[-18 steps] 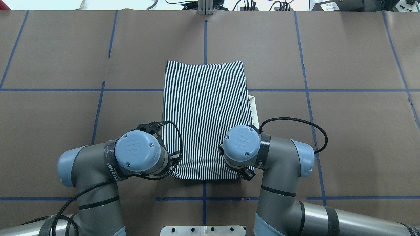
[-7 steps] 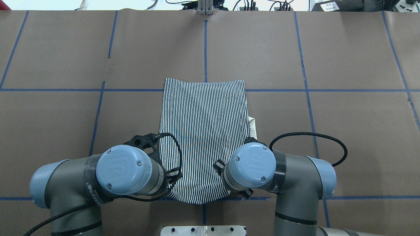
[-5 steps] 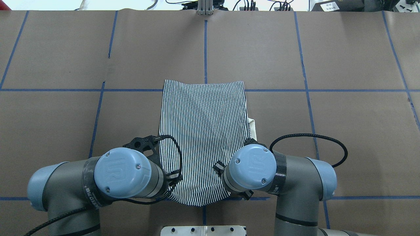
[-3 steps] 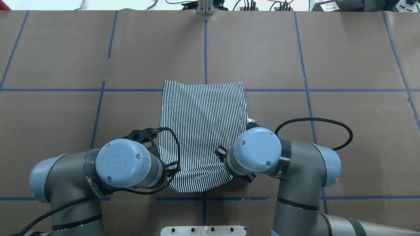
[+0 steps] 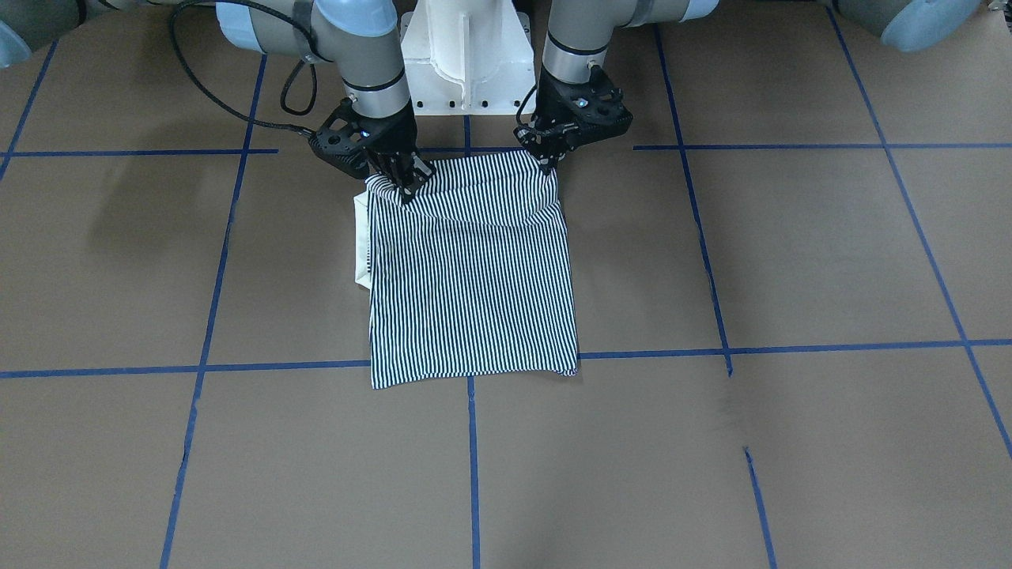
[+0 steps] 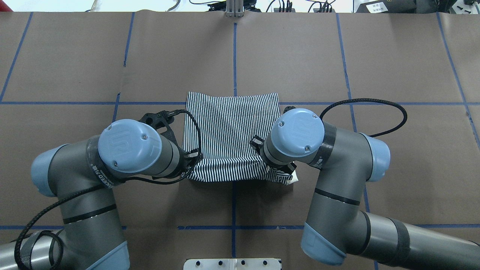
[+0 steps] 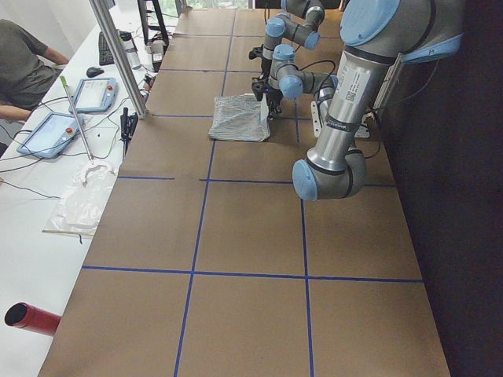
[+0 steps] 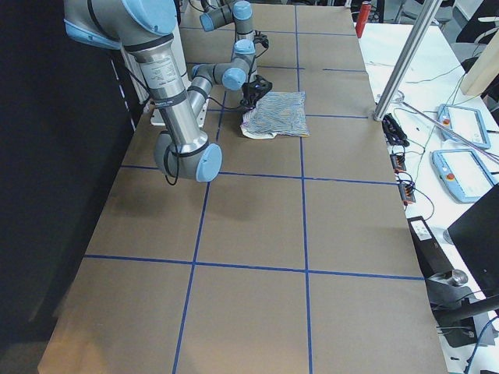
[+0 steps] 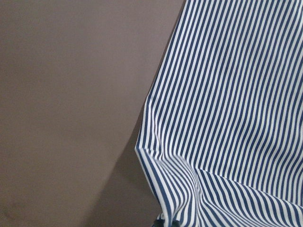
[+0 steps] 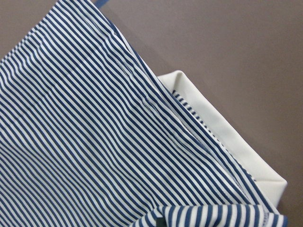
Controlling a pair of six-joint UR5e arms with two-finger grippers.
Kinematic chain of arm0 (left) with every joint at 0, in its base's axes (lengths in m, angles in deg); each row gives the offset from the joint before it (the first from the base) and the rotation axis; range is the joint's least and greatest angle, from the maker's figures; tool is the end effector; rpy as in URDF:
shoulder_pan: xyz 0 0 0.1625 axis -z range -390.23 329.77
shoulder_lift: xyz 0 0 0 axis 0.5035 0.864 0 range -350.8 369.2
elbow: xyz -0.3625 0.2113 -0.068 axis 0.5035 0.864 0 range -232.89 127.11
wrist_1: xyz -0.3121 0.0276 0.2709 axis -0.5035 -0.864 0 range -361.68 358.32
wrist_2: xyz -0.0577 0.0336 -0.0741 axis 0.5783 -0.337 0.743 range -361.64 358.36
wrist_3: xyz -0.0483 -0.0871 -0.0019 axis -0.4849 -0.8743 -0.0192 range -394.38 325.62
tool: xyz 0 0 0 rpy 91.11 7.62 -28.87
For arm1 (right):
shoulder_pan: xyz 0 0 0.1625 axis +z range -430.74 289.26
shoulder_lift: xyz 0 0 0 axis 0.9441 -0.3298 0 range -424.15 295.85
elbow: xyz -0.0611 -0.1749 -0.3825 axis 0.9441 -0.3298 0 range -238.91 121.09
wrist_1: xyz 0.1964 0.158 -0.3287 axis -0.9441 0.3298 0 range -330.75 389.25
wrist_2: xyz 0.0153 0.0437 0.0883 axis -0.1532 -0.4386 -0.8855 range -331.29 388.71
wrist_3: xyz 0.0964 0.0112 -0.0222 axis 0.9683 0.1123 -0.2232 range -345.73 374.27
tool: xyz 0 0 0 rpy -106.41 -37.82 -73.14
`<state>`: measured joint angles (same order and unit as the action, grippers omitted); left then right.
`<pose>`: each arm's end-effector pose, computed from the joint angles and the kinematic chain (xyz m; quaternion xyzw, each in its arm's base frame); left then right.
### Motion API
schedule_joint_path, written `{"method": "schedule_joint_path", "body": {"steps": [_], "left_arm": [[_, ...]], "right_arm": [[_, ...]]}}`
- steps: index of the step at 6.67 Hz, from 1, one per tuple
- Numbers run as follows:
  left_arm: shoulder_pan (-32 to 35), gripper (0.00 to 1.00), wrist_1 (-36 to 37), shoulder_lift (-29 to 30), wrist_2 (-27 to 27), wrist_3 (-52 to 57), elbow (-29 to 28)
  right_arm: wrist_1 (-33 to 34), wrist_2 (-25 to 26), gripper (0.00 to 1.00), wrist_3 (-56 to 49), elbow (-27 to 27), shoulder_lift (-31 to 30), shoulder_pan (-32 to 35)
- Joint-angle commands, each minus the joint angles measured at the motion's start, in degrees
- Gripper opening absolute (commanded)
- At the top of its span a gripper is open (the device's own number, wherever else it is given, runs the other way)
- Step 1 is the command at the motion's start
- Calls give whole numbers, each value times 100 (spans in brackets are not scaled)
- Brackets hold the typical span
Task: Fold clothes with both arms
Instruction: 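Fold the near edge over toward the far edge with both grippers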
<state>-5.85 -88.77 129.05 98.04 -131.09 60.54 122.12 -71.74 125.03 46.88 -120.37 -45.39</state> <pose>0.4849 -0.3477 0.2026 -0.0103 0.4307 -0.2071 0.8783 -0.5202 -0.3741 0.2117 -0.0676 -0.3978 0.3249 0.8554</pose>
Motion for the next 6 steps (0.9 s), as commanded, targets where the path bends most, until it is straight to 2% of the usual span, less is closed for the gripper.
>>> {"method": "schedule_joint_path", "body": {"steps": [1, 2, 3, 4, 5, 6], "left_arm": [[145, 0, -290, 12, -1, -50, -278], [363, 0, -343, 47, 7, -241, -304], [748, 0, -622, 170, 51, -269, -591], [1274, 11, -1129, 441, 173, -217, -1517], [1627, 99, -2135, 730, 209, 323, -2674], [2048, 100, -2423, 777, 236, 694, -3034]], "right_arm": [[-810, -1, 0, -72, -690, 225, 233], [-805, -18, 0, -72, -770, 339, 434], [-814, -71, 0, -81, -1250, 679, 714], [-858, -184, 0, -203, -2037, 1118, 1039], [-1345, -333, 99, -474, -3046, 1635, 1408], [-1716, -335, 100, -912, -3604, 1823, 1585]]}}
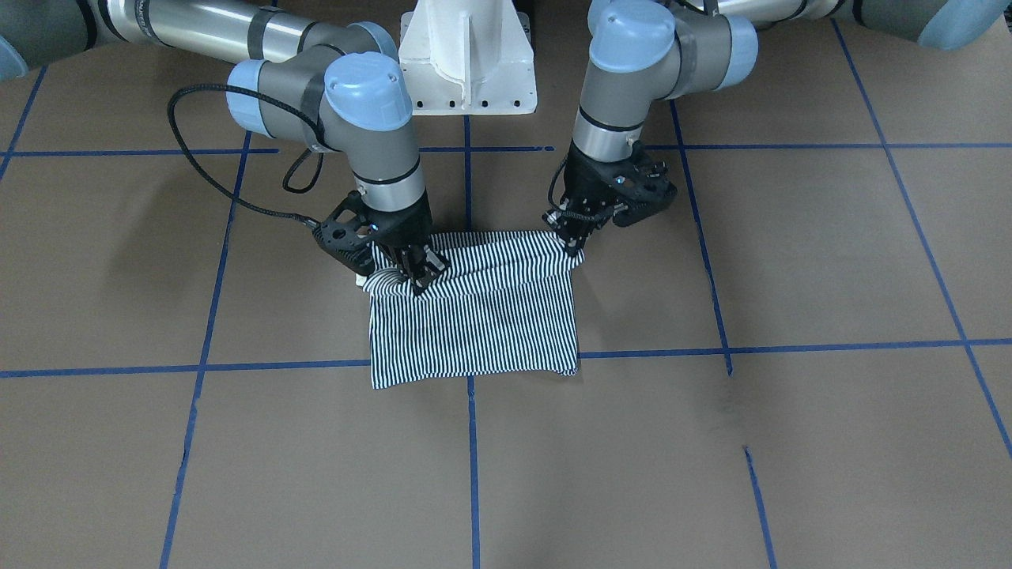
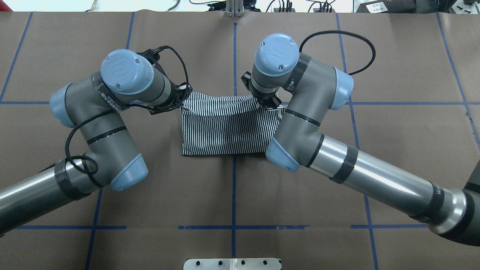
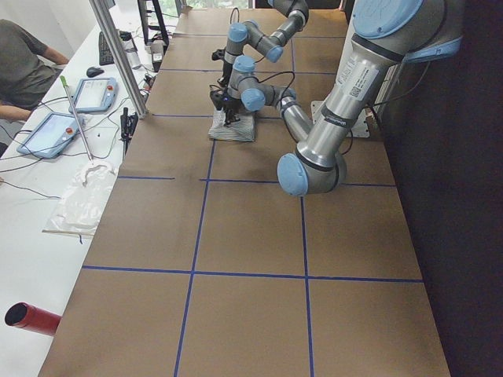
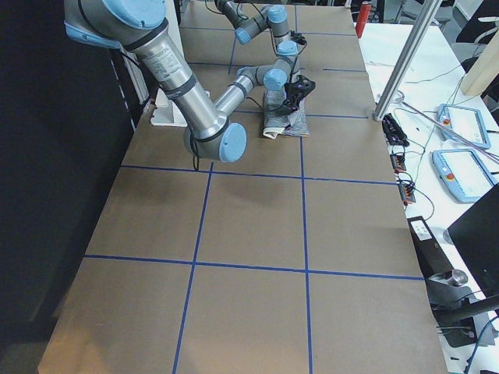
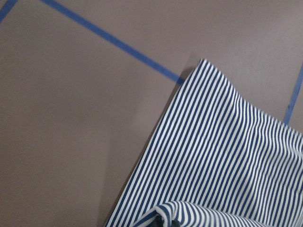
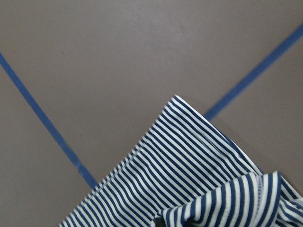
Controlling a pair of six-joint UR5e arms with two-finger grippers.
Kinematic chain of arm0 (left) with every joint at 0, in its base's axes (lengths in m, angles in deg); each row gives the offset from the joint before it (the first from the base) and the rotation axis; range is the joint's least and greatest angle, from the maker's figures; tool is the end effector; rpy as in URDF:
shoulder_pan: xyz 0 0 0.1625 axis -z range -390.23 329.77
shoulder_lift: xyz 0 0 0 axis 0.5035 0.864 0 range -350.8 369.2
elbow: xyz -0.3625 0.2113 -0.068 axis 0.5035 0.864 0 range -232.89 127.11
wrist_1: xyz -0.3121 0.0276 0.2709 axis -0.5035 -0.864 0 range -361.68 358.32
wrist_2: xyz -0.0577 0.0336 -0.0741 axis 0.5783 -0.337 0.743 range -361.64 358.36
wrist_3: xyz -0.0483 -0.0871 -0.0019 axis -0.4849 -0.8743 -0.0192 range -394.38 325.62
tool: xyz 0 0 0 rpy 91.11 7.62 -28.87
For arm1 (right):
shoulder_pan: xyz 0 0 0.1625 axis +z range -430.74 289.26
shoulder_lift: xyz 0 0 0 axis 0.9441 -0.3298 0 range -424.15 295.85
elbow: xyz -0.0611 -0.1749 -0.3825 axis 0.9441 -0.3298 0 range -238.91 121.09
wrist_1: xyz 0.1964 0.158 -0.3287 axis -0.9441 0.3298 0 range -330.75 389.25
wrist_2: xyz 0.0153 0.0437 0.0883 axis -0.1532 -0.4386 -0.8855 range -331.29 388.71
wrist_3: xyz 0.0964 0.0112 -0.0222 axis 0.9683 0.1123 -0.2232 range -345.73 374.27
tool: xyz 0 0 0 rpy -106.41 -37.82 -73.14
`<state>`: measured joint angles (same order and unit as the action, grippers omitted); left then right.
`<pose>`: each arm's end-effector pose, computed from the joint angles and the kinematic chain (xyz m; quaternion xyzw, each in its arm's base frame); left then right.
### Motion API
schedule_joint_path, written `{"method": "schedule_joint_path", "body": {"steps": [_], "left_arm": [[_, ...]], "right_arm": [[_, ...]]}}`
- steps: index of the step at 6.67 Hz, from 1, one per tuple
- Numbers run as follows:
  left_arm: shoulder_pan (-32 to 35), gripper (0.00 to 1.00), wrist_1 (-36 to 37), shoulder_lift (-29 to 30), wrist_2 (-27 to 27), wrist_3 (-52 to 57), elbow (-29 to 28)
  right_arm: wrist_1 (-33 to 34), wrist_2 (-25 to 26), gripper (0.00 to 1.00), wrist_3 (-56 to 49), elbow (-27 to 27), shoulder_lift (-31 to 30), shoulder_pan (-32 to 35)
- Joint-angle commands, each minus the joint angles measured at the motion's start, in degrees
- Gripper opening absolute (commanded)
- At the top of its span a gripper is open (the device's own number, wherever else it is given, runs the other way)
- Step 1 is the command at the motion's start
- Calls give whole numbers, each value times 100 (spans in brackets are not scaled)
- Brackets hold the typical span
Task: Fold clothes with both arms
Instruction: 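Fold the near edge over toward the far edge with both grippers, then release the shirt and raise both grippers above its far edge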
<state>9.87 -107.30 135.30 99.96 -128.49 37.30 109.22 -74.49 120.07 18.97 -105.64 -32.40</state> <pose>0.4662 -0.5406 0.2555 0.0481 0.4422 -0.2956 0.8454 -0.5377 -0.5663 0.2059 -0.0270 -0.4046 0.3752 0.8335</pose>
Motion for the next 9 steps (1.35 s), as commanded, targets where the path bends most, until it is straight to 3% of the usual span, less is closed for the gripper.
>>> {"method": "schedule_joint_path", "body": {"steps": [1, 3, 5, 7, 9], "left_arm": [[628, 100, -582, 152, 252, 577, -714], [639, 100, -539, 126, 805, 631, -575], [788, 100, -468, 39, 1193, 798, -259], [771, 100, -477, 29, 1273, 702, -222], [-52, 100, -591, 273, 1030, -420, -423]], "right_arm": [[-465, -95, 100, -585, -949, 353, 427], [-395, -725, 100, -1067, -907, 335, 621], [-351, -745, 100, -1438, -784, 301, 604], [444, -728, 100, -2575, -356, 221, 621], [519, -1304, 100, -3745, -2, -173, 1128]]}}
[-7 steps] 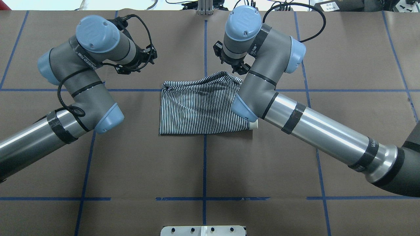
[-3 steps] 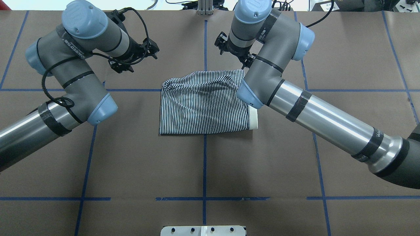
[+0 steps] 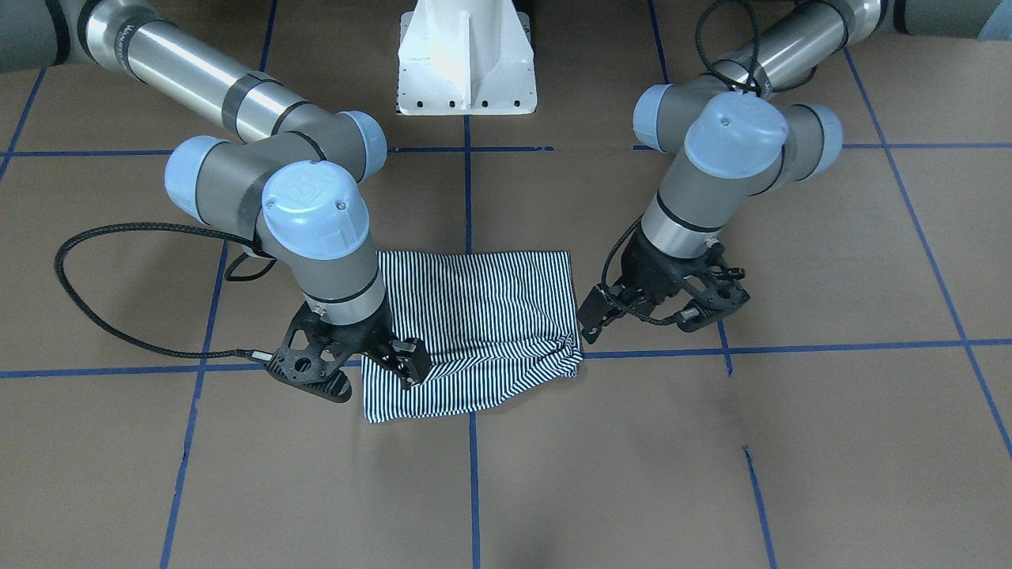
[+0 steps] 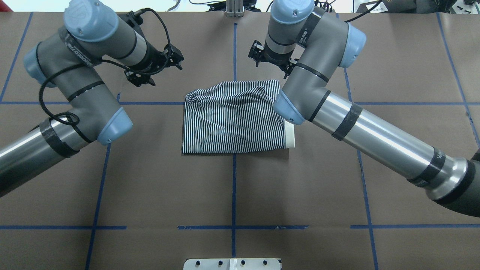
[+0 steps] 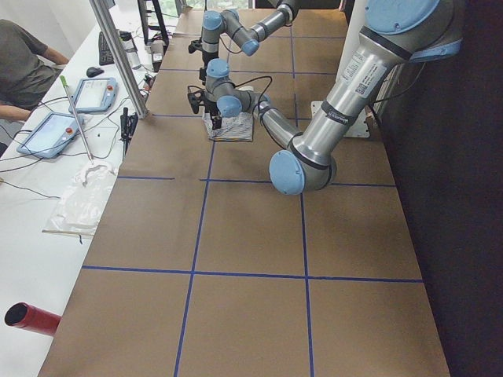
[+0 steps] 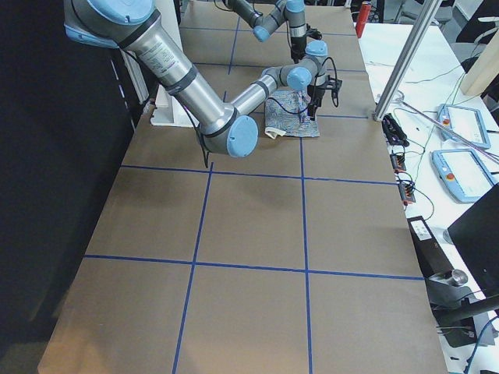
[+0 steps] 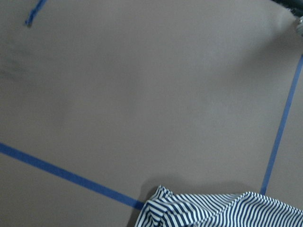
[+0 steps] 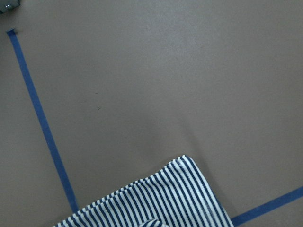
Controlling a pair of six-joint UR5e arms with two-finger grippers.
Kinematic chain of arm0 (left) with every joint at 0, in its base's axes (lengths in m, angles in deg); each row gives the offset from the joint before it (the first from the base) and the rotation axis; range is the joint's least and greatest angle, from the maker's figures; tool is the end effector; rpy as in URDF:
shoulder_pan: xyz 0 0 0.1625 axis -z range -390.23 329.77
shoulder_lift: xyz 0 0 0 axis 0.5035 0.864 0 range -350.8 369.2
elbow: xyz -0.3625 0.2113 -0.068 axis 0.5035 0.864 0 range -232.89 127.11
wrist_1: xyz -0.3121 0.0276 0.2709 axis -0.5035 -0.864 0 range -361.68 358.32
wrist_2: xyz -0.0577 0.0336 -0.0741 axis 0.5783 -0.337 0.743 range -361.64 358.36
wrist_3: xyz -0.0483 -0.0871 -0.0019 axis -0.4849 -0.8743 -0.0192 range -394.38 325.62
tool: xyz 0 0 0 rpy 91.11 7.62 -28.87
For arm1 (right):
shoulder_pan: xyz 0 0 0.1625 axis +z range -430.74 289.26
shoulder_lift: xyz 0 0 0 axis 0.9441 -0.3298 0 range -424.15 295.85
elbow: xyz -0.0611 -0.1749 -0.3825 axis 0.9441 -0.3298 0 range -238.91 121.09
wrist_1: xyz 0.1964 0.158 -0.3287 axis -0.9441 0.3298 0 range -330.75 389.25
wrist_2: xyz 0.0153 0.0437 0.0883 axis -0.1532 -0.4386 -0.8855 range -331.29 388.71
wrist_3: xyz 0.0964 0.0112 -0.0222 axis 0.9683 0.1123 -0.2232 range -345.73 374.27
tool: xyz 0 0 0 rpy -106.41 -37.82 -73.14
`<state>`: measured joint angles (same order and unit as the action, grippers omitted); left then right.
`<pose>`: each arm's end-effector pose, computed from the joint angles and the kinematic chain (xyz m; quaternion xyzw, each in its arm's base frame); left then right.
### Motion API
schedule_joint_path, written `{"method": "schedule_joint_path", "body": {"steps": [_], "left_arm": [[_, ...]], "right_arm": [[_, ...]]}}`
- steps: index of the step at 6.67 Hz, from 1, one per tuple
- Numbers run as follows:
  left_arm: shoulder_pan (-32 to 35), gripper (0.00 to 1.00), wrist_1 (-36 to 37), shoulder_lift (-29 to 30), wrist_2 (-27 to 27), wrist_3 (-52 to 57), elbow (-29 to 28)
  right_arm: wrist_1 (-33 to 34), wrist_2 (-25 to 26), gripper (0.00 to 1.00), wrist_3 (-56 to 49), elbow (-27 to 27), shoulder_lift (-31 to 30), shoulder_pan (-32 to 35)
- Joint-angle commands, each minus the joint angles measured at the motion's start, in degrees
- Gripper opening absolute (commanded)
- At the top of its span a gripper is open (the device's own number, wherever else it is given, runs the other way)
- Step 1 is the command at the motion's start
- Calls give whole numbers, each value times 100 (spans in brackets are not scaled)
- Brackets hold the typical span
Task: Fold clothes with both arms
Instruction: 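Release the shirt and raise both grippers above its far edge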
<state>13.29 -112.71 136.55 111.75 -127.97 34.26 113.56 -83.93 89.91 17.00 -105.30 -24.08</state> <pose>0.4523 -0.5588 0.2478 -0.0128 0.4900 -0.2597 0.8320 -0.4646 -0.6309 0.2237 0.0135 -0.3856 0.1908 0.9026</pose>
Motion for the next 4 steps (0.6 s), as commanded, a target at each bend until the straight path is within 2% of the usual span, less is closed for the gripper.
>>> {"method": "schedule_joint_path", "body": {"steps": [1, 4], "left_arm": [[-519, 100, -381, 437, -385, -797, -564], [-529, 100, -1049, 887, -423, -862, -1444]], "right_arm": [[68, -781, 100, -1283, 222, -391, 648], [51, -1057, 100, -1684, 423, -726, 1002]]}}
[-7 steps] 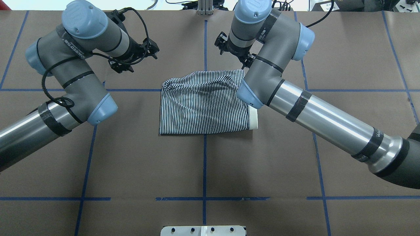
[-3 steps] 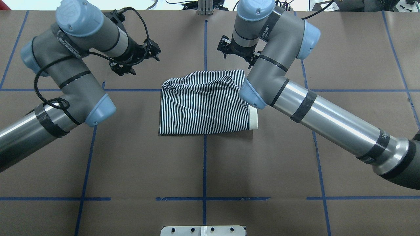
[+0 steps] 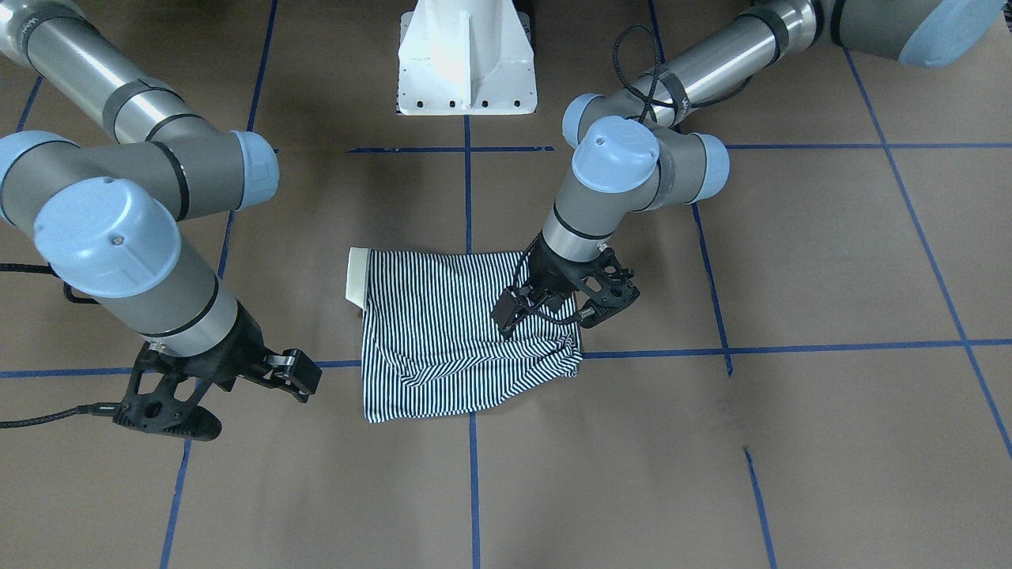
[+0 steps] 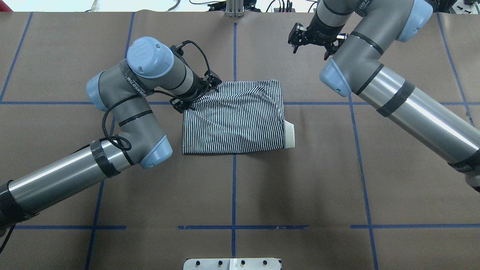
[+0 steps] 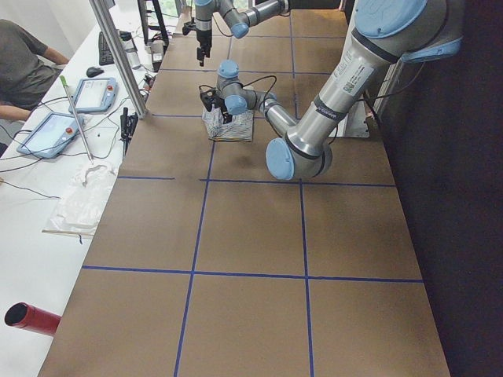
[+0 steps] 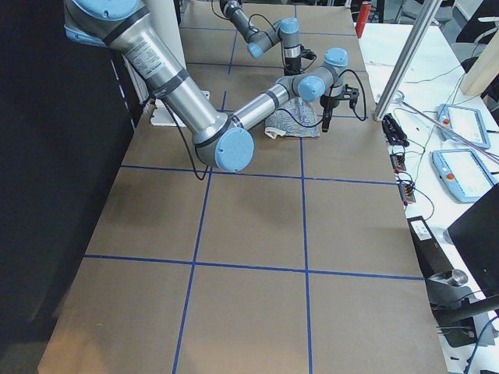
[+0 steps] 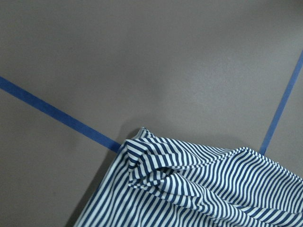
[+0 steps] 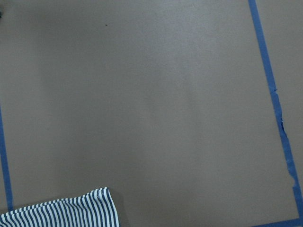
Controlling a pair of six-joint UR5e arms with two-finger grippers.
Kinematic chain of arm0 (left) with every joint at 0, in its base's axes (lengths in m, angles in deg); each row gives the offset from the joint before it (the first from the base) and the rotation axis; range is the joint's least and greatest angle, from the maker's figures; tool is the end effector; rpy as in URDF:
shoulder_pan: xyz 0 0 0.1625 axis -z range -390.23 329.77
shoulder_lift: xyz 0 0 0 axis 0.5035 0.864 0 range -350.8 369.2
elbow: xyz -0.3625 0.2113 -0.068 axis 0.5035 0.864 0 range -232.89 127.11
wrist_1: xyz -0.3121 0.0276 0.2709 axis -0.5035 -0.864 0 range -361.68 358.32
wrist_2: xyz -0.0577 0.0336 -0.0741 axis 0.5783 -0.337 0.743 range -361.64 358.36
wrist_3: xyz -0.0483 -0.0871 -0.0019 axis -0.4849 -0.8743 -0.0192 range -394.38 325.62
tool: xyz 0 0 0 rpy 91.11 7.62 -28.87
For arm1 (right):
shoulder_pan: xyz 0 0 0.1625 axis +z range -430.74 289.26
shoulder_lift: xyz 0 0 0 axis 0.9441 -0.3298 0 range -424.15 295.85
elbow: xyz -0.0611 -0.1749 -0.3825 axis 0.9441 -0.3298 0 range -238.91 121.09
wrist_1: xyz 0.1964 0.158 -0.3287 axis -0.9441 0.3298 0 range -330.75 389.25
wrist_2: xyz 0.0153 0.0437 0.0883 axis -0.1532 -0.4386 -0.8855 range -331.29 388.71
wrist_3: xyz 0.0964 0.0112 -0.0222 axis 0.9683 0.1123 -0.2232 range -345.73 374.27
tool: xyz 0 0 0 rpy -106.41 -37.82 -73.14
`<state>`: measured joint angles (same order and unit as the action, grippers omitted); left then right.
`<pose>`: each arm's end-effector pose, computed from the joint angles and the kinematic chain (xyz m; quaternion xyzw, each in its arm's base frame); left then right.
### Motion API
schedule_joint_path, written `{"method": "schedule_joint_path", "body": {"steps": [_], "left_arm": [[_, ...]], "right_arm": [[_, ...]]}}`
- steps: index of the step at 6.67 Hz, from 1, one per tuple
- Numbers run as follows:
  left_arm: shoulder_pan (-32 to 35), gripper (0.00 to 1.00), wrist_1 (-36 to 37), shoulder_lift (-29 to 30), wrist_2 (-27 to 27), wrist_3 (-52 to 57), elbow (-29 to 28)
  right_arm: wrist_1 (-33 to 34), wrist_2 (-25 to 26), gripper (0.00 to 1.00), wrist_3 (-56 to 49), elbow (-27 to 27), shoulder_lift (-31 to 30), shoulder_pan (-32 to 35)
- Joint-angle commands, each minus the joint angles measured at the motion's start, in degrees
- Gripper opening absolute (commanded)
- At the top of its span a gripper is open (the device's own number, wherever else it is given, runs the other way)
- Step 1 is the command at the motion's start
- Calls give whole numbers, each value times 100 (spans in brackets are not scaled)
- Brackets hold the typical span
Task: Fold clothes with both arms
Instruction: 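Press the left gripper on the folded shirt's far edge while the right arm withdraws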
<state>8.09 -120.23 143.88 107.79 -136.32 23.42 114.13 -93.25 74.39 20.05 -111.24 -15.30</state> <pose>0.5393 -0.5539 0.2245 -0.0309 0.5099 -0.2875 0.8102 -0.3607 -0.6658 0.2741 0.0148 -0.4012 0.1165 0.9084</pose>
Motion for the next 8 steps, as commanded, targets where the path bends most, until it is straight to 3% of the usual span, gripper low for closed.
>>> {"method": "schedule_joint_path", "body": {"steps": [1, 3, 5, 6, 8], "left_arm": [[-9, 100, -578, 234, -27, -27, -676], [-9, 100, -888, 392, -27, -27, -1152], [8, 100, -906, 436, -45, 17, -1197], [52, 100, -1185, 454, -437, 43, -1363], [524, 100, -1688, 551, -616, 654, -2022]], "right_arm": [[3, -152, 100, -150, 189, -212, 177], [3, -153, 100, -150, 225, -248, 213], [29, -153, 100, -150, 312, -266, 265], [29, -153, 100, -150, 443, -379, 266], [12, -161, 100, -150, 864, -739, 266]]}}
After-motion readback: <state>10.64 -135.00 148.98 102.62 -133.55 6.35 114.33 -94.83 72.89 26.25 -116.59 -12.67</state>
